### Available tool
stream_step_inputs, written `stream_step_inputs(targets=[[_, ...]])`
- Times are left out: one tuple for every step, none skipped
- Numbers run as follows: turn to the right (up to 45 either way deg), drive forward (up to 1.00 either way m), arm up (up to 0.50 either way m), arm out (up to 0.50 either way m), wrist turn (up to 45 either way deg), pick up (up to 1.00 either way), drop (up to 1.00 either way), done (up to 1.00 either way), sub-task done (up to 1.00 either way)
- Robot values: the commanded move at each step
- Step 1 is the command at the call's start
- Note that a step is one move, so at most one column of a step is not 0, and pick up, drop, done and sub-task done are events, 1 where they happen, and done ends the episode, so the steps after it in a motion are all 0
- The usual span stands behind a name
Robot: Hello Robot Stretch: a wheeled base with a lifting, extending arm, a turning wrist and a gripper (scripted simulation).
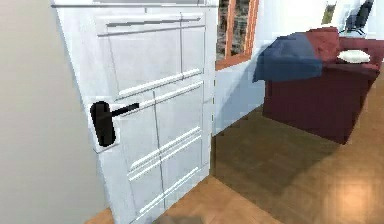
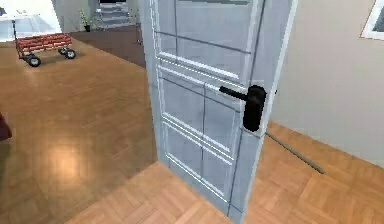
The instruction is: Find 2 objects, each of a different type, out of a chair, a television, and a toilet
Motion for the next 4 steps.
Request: stream_step_inputs(targets=[[45.0, 0.0, 0.0, 0.0, 0.0, 0.0, 0.0, 0.0, 0.0], [9.0, 0.0, 0.0, 0.0, 0.0, 0.0, 0.0, 0.0, 0.0], [0.0, 1.0, 0.0, 0.0, 0.0, 0.0, 0.0, 0.0, 0.0], [6.0, 0.0, 0.0, 0.0, 0.0, 0.0, 0.0, 0.0, 0.0]])
